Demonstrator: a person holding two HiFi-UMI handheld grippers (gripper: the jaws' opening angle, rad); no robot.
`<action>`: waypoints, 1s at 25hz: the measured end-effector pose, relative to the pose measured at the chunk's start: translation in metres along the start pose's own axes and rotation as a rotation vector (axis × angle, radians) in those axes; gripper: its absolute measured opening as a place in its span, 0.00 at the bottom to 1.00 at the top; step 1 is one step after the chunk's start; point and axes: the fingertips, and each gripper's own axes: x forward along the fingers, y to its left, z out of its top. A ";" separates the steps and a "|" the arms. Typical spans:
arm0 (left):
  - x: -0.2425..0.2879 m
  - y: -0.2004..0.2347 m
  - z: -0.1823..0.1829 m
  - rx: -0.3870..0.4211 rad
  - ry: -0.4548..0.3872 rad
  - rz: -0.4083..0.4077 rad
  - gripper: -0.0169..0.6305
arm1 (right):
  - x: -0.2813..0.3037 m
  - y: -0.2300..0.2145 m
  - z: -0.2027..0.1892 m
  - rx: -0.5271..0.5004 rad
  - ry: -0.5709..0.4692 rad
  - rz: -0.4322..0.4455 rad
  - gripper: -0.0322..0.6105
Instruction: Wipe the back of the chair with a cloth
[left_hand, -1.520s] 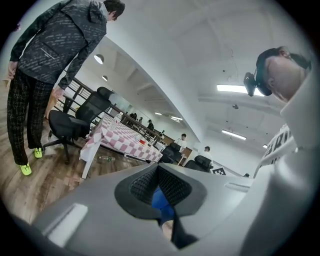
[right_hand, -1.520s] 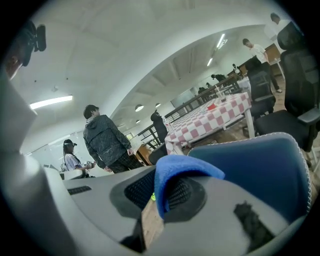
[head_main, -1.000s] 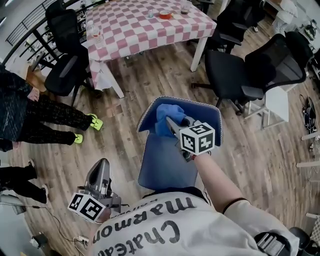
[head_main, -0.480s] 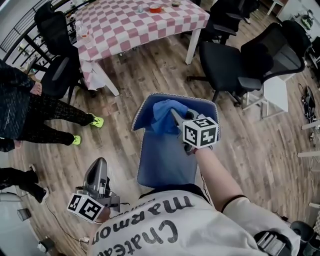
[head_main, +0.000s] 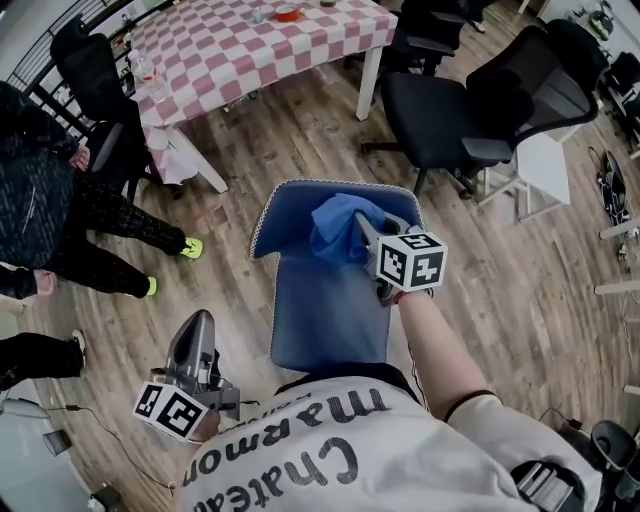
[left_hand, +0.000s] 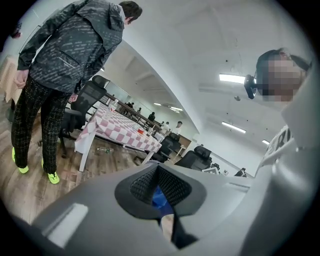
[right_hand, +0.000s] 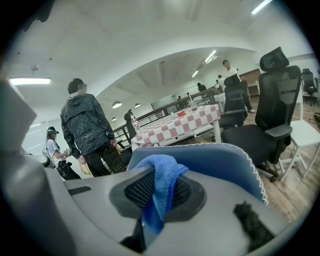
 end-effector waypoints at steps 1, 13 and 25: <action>0.001 -0.002 -0.001 0.001 0.004 -0.004 0.03 | -0.003 -0.004 0.000 0.008 -0.004 -0.009 0.12; 0.006 -0.016 -0.005 0.016 0.014 -0.033 0.03 | -0.046 -0.057 -0.005 0.101 -0.036 -0.144 0.12; 0.005 -0.021 -0.018 0.003 0.018 -0.054 0.03 | -0.084 -0.090 -0.013 0.153 -0.066 -0.247 0.12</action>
